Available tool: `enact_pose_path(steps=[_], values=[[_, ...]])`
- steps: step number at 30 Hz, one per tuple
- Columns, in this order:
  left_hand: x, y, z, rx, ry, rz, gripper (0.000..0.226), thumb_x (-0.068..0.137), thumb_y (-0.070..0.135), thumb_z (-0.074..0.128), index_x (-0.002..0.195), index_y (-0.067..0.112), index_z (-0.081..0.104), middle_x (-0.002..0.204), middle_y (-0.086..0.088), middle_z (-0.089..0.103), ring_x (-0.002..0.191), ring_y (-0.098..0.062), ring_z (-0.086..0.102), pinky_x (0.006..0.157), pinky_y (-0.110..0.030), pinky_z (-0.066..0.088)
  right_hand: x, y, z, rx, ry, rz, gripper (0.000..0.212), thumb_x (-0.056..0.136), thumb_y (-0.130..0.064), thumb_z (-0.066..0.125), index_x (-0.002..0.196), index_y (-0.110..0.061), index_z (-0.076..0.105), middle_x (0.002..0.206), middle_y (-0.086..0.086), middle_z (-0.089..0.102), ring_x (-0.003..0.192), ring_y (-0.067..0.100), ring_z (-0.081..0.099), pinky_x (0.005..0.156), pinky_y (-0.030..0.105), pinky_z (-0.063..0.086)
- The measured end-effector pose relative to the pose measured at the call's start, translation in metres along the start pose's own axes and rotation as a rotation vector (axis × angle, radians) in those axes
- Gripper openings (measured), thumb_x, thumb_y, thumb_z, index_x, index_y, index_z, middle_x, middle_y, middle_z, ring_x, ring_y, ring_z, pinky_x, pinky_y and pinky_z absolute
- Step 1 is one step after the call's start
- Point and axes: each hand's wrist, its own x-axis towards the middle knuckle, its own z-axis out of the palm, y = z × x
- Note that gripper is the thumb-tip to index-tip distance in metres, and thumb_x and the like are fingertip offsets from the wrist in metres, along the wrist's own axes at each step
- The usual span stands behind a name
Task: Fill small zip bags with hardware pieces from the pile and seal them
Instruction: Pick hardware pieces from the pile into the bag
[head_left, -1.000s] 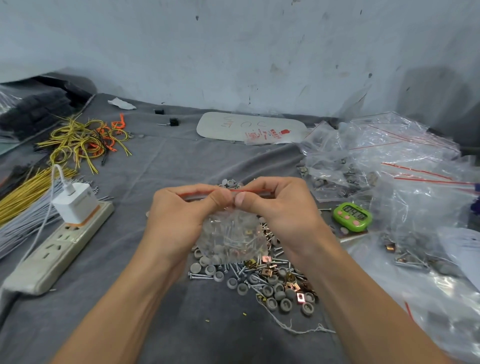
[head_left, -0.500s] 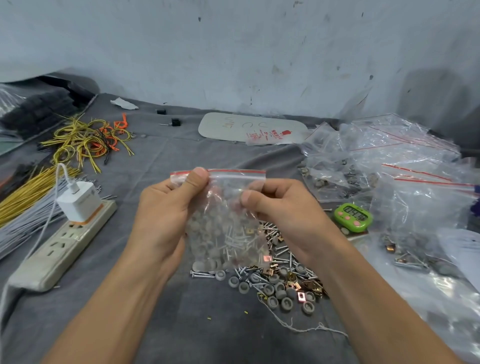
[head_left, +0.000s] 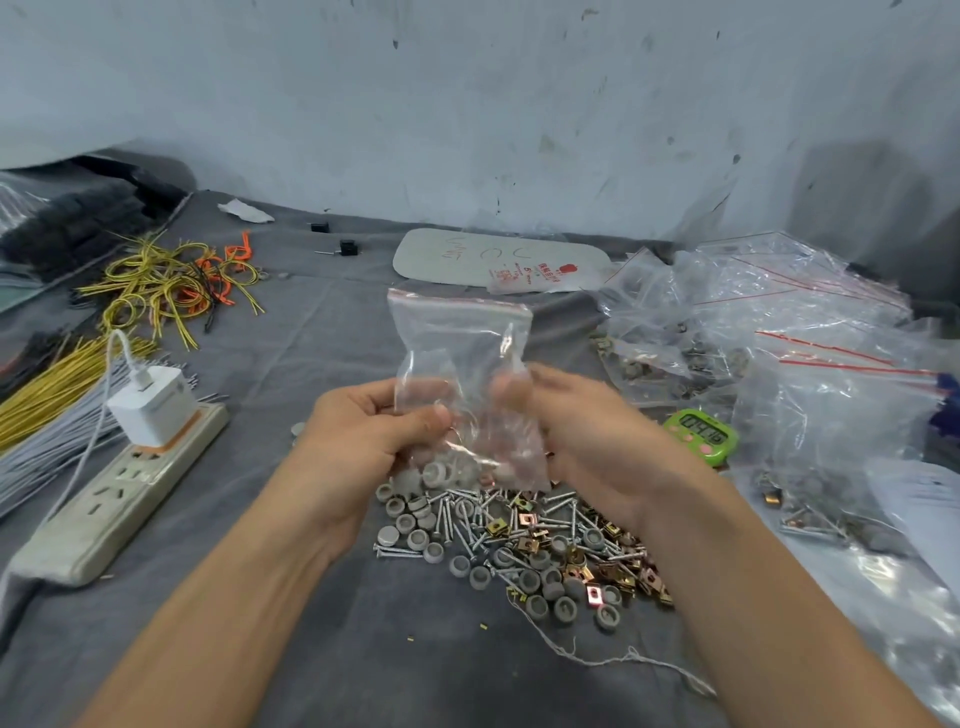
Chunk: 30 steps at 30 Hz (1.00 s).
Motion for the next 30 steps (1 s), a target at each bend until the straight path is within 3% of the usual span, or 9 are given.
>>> enact_pose_path(steps=[3,6,9,15,17,20,22,26,30], values=[[0.001,0.003,0.001,-0.116,0.034,-0.013,0.017,0.086,0.003,0.069,0.102,0.003,0.076,0.085,-0.011,0.078,0.054,-0.009,0.067,0.043,-0.016,0.047,0.002,0.006,0.008,-0.106,-0.041,0.005,0.017,0.094,-0.005,0.07,0.106,-0.016,0.071,0.088,0.004,0.079,0.078,0.02,0.076,0.068,0.026,0.06],[0.003,0.003,-0.001,-0.103,0.017,-0.075,0.021,0.094,0.022,0.065,0.097,0.008,0.079,0.075,-0.002,0.075,0.053,-0.008,0.064,0.044,-0.019,0.048,0.006,0.008,0.006,-0.056,0.038,-0.041,0.015,0.094,0.004,0.065,0.096,-0.011,0.07,0.08,0.007,0.075,0.069,0.021,0.073,0.056,0.022,0.055],[0.001,0.002,-0.001,-0.047,-0.073,-0.137,0.025,0.094,0.03,0.066,0.098,0.01,0.079,0.076,-0.002,0.075,0.055,-0.008,0.064,0.05,-0.02,0.053,0.006,0.008,0.004,-0.032,0.082,-0.042,0.014,0.094,0.003,0.067,0.098,-0.01,0.07,0.086,0.011,0.076,0.07,0.023,0.073,0.055,0.021,0.054],[-0.005,0.001,-0.004,0.234,-0.11,0.033,0.032,0.08,-0.01,0.072,0.103,0.011,0.078,0.092,-0.006,0.079,0.079,-0.014,0.073,0.062,-0.016,0.051,0.005,0.005,-0.001,-0.214,0.103,-0.09,0.011,0.089,-0.006,0.075,0.088,-0.016,0.079,0.088,0.006,0.079,0.081,0.023,0.074,0.082,0.031,0.055],[-0.008,0.005,-0.004,0.226,-0.103,0.086,0.03,0.073,0.007,0.083,0.103,0.013,0.079,0.095,-0.004,0.079,0.086,-0.016,0.074,0.067,-0.018,0.054,0.004,0.004,-0.006,-0.228,0.107,-0.121,0.016,0.09,-0.002,0.071,0.085,-0.014,0.08,0.078,0.005,0.077,0.067,0.012,0.068,0.072,0.023,0.052],[-0.008,0.016,-0.011,0.047,-0.05,0.113,0.052,0.06,0.048,0.078,0.101,0.016,0.081,0.098,-0.005,0.079,0.08,-0.014,0.07,0.061,-0.022,0.056,0.002,0.002,-0.01,-0.339,0.051,-0.089,0.027,0.087,0.007,0.067,0.075,-0.014,0.079,0.069,0.007,0.072,0.062,0.017,0.06,0.06,0.027,0.05],[-0.007,0.02,-0.017,0.131,-0.037,0.086,0.039,0.063,0.046,0.077,0.092,0.021,0.084,0.089,-0.01,0.079,0.069,-0.013,0.065,0.058,-0.023,0.049,0.002,0.002,-0.012,-0.442,0.023,-0.069,0.027,0.081,0.005,0.065,0.07,-0.015,0.079,0.062,0.005,0.067,0.058,0.016,0.054,0.053,0.026,0.043],[-0.009,0.018,-0.022,0.294,-0.178,-0.053,0.016,0.078,0.017,0.078,0.086,0.005,0.082,0.077,-0.013,0.073,0.06,-0.013,0.061,0.054,-0.017,0.05,-0.001,0.0,-0.016,-0.689,0.046,-0.009,0.018,0.077,-0.015,0.069,0.072,-0.027,0.08,0.066,-0.008,0.072,0.065,0.007,0.064,0.065,0.028,0.051],[-0.011,0.019,-0.018,0.252,-0.275,-0.127,0.019,0.065,0.024,0.077,0.077,0.01,0.081,0.07,-0.009,0.071,0.056,-0.008,0.065,0.053,-0.016,0.052,0.002,0.005,-0.009,-0.875,0.47,-0.148,0.024,0.086,-0.028,0.076,0.109,-0.035,0.076,0.108,-0.02,0.073,0.104,0.006,0.067,0.096,0.03,0.052]])
